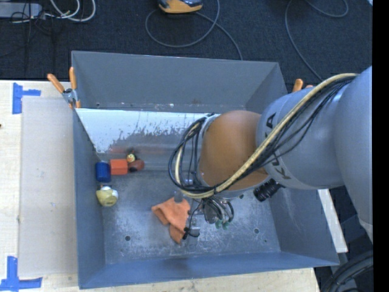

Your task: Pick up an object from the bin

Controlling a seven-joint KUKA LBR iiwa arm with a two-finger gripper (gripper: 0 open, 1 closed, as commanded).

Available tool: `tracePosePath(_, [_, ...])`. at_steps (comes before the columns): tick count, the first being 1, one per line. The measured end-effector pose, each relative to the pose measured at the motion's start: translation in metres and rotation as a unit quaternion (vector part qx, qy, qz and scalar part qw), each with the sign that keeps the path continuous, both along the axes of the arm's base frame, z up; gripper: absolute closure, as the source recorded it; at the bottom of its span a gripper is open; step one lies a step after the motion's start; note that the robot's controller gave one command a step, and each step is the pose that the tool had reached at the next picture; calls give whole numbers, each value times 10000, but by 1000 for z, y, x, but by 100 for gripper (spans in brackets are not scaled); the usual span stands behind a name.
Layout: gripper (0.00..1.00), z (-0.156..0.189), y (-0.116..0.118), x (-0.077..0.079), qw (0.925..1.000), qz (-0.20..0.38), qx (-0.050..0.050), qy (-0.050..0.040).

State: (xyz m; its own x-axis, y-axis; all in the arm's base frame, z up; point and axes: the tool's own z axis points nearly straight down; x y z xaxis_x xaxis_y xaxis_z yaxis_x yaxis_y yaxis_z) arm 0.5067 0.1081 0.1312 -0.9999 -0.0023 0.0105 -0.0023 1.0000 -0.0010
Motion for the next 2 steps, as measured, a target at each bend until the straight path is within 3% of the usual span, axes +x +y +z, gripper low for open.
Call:
tracePosePath(1, [0, 4, -1, 2, 10000, -19, 5, -39])
tracePosePath(2, [0, -55, -11, -8, 9995, -311, 0, -7])
